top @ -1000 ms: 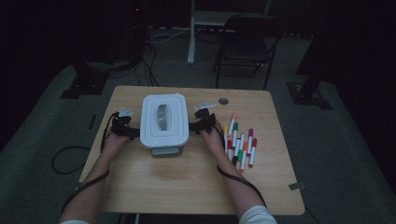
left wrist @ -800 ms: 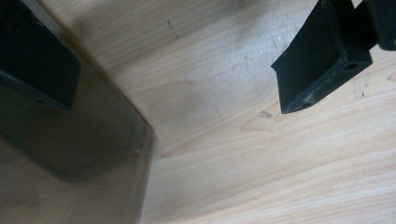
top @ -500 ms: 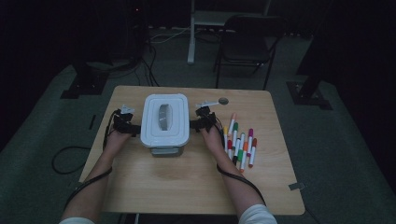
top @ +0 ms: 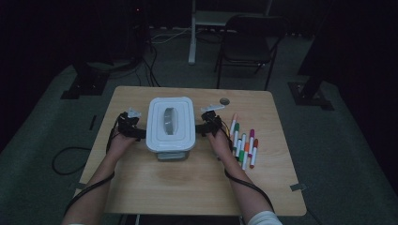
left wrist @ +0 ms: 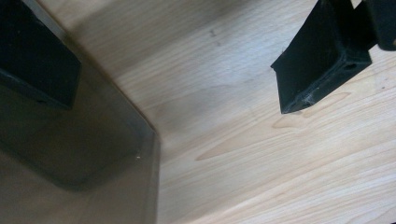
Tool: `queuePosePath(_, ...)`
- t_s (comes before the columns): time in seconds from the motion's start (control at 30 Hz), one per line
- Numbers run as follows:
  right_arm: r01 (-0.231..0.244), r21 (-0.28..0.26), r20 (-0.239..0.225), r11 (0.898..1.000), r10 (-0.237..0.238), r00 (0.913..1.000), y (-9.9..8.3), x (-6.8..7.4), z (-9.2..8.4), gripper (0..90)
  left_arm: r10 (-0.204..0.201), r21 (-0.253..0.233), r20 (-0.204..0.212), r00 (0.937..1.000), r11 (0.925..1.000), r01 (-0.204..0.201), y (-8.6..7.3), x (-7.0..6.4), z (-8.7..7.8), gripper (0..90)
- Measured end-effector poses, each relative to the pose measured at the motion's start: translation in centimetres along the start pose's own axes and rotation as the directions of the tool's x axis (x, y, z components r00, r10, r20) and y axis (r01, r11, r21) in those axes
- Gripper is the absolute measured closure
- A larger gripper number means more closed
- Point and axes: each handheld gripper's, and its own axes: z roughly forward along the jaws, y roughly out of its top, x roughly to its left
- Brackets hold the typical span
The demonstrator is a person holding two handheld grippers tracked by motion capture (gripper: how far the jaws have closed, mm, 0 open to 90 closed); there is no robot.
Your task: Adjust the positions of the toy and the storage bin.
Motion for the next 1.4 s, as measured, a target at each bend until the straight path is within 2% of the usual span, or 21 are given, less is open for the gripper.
queuePosePath(0.17,-0.002,-0.004,0.012,1.000,0.002,0.9999,-0.9,-0.2,-0.9,18.7,0.020,0.002,0.012,0.9997,0.9998,-0.020,0.0,-1.2,-0.2,1.0)
queuePosePath(0.43,-0.021,-0.004,-0.021,1.000,0.021,0.9996,-2.5,-0.6,-2.6,19.0,0.062,0.007,0.034,0.9975,0.9981,-0.062,-0.1,-3.0,-0.6,1.0)
queuePosePath(0.57,-0.008,-0.006,-0.015,1.000,0.008,0.9998,-3.3,-0.6,-3.6,19.0,0.086,0.009,0.051,0.9950,0.9962,-0.086,-0.2,-4.1,-0.9,1.0)
queuePosePath(0.67,-0.006,-0.001,-0.016,1.000,0.006,0.9999,-4.0,-0.6,-4.4,19.1,0.081,0.005,0.076,0.9938,0.9967,-0.081,-0.5,-4.7,-1.0,1.0)
queuePosePath(0.87,0.005,0.001,-0.011,1.000,-0.005,0.9999,-5.1,-0.3,-5.8,20.2,0.104,0.001,0.084,0.9911,0.9946,-0.104,-1.0,-6.0,-1.6,1.0)
queuePosePath(1.07,0.021,0.006,-0.013,1.000,-0.021,0.9997,-6.1,0.1,-7.1,20.2,0.130,0.010,0.116,0.9848,0.9912,-0.132,-1.4,-7.2,-2.3,1.0)
queuePosePath(1.23,0.023,0.004,-0.015,1.000,-0.023,0.9996,-7.3,0.2,-8.4,20.2,0.172,0.013,0.125,0.9771,0.9845,-0.175,-1.5,-8.5,-2.8,1.0)
queuePosePath(1.4,0.023,-0.003,-0.022,1.000,-0.023,0.9995,-8.4,0.5,-9.6,20.2,0.175,0.007,0.143,0.9742,0.9841,-0.177,-1.7,-9.0,-2.9,1.0)
